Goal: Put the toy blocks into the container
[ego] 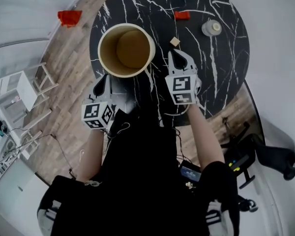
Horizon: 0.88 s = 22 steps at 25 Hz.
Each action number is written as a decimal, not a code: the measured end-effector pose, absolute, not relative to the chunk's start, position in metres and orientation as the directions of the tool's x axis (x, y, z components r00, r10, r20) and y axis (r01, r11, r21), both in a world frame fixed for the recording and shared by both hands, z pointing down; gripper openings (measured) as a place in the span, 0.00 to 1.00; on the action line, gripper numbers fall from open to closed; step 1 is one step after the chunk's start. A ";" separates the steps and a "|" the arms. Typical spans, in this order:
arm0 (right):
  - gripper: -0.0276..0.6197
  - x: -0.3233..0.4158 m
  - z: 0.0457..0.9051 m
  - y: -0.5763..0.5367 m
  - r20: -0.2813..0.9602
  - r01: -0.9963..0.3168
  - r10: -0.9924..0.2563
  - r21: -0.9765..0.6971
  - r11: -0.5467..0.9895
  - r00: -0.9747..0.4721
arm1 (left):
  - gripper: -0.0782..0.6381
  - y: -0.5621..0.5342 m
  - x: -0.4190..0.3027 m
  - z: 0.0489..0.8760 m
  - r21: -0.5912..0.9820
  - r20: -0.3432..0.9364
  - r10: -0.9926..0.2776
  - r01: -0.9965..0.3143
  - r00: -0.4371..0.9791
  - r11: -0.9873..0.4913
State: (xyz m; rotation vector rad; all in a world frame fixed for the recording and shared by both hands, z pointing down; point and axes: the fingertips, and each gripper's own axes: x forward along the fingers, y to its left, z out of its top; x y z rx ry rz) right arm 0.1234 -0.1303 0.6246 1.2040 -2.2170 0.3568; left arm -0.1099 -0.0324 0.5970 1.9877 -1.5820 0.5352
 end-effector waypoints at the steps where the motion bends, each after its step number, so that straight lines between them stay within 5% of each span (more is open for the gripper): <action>1: 0.04 0.125 0.627 -0.133 0.610 -0.833 -0.676 0.047 0.551 -0.413 | 0.11 -0.033 -0.110 0.599 0.166 0.612 -0.755 -0.972 0.235 -0.168; 5: 0.06 0.126 0.637 -0.142 0.623 -0.828 -0.671 0.065 0.557 -0.403 | 0.11 -0.036 -0.106 0.606 0.173 0.617 -0.749 -0.970 0.243 -0.172; 7: 0.18 0.127 0.645 -0.146 0.639 -0.820 -0.661 0.082 0.566 -0.393 | 0.11 -0.035 -0.103 0.610 0.178 0.621 -0.745 -0.969 0.245 -0.170; 22: 0.36 0.139 0.700 -0.172 0.728 -0.733 -0.600 0.201 0.650 -0.332 | 0.11 -0.025 -0.103 0.622 0.181 0.642 -0.727 -0.970 0.242 -0.163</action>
